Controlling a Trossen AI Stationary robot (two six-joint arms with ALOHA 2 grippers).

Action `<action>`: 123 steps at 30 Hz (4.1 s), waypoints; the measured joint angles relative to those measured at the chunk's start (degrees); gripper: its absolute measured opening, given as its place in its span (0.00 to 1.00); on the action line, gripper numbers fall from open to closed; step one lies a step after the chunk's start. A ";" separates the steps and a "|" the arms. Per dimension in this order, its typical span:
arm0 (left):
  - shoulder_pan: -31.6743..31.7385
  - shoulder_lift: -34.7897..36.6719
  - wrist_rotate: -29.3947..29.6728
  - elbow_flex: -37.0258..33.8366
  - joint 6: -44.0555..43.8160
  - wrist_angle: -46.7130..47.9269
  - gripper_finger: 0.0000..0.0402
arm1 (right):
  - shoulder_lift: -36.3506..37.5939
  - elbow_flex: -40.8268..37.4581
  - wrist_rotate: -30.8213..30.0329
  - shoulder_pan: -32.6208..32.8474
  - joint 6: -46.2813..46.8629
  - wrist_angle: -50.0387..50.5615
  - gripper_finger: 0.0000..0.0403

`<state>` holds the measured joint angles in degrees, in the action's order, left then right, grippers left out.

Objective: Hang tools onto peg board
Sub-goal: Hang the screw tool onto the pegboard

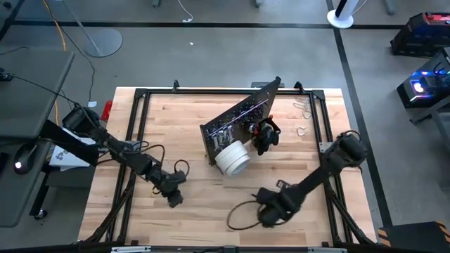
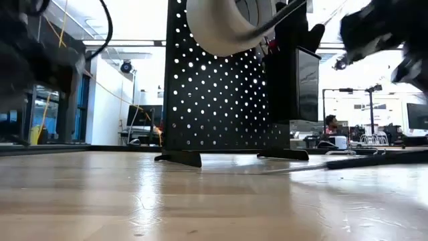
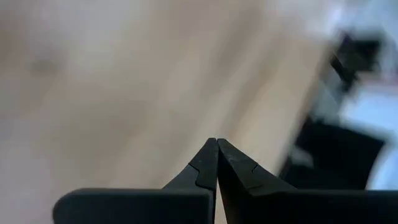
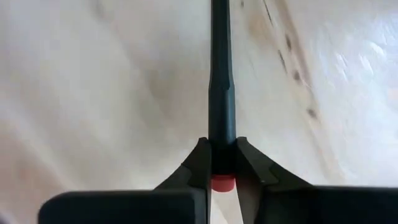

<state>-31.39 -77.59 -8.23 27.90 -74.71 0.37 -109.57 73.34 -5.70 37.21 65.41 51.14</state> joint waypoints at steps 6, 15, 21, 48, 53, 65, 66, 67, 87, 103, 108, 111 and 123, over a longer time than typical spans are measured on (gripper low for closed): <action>-0.52 3.11 -10.98 7.77 15.81 0.03 0.00 | 8.17 0.07 7.10 2.04 -12.76 4.78 0.07; 4.52 -1.88 -4.72 36.61 50.89 28.88 0.09 | 17.15 3.90 12.99 -1.37 -40.91 10.32 0.07; 5.81 -10.11 0.22 50.12 61.87 30.29 0.30 | 14.69 10.31 8.65 -4.88 -53.13 10.51 0.07; 0.41 -23.49 13.72 62.25 40.05 34.36 0.56 | 5.95 17.77 -2.81 -5.72 -59.33 0.62 0.07; 1.11 -26.49 12.74 62.25 38.72 32.96 0.56 | 5.32 17.77 -3.10 -5.68 -52.55 0.45 0.07; 0.47 -29.69 22.41 62.21 34.31 33.32 0.56 | 5.17 17.77 -3.49 -5.18 -47.75 0.35 0.07; 0.48 -29.69 22.54 62.21 34.31 33.53 0.56 | 5.17 17.77 -3.48 -5.20 -47.91 0.14 0.07; 0.63 -29.69 22.58 62.19 34.31 33.92 0.56 | 5.17 17.77 -3.49 -5.20 -48.48 -0.29 0.07; 2.61 -29.65 19.56 62.21 34.94 34.53 0.04 | 5.28 18.44 -4.94 -5.26 -51.17 -0.79 0.12; -18.11 -22.17 40.07 62.14 6.21 43.28 0.04 | 8.53 27.19 -10.51 8.45 -20.39 17.83 0.61; -23.68 -19.47 75.62 62.18 -6.46 41.24 0.04 | 9.83 23.96 -23.94 13.22 -6.33 4.80 0.61; -21.51 -19.39 83.22 62.21 -3.07 33.44 0.04 | 10.04 23.98 -34.79 11.59 -8.02 -7.16 0.61; -12.39 -20.60 72.79 62.21 51.95 -15.99 0.04 | 10.48 24.00 -43.83 5.15 -33.54 -49.98 0.61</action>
<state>-43.77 -98.19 64.56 90.11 -22.76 -15.62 -99.08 97.34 -49.53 42.35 31.87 1.17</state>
